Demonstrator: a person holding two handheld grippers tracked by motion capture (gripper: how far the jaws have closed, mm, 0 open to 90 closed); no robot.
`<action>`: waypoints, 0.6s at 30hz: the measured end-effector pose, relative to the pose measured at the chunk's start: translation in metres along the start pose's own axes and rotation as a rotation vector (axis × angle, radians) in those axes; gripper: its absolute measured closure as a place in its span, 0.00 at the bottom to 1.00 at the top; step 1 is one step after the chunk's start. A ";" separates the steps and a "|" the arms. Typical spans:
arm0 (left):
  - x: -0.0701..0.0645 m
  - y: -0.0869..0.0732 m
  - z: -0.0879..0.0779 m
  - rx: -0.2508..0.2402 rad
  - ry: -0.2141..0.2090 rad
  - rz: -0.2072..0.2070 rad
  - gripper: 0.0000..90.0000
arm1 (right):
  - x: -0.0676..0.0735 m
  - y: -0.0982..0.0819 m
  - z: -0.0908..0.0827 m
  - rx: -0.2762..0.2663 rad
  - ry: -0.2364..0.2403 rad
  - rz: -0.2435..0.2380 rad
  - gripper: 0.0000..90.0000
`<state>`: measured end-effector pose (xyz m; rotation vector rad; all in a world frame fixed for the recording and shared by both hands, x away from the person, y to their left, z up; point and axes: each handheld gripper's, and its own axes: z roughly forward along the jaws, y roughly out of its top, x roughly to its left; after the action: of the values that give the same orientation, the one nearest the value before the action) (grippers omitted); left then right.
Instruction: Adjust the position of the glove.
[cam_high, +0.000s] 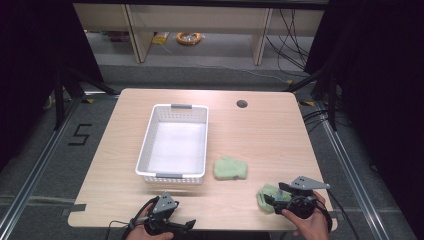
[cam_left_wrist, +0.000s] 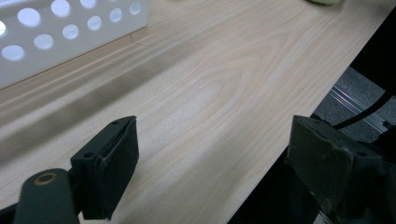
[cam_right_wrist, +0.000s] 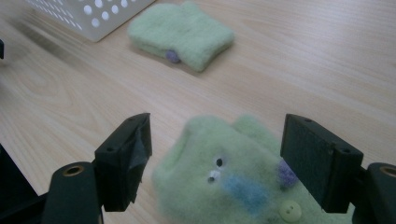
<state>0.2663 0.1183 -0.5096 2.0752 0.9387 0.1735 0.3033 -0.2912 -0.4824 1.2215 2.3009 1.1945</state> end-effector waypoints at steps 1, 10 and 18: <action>-0.001 0.000 0.000 -0.012 -0.009 -0.013 0.18 | 0.000 0.000 0.000 -0.002 0.001 -0.002 0.29; 0.000 0.000 0.000 0.009 -0.017 0.000 0.18 | 0.001 0.000 0.002 0.007 -0.005 -0.006 0.29; 0.000 0.000 0.000 0.008 -0.014 0.003 0.18 | 0.003 0.003 0.001 0.007 -0.007 0.004 0.29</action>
<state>0.2663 0.1177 -0.5096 2.0833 0.9289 0.1563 0.3038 -0.2871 -0.4800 1.2315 2.3001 1.1827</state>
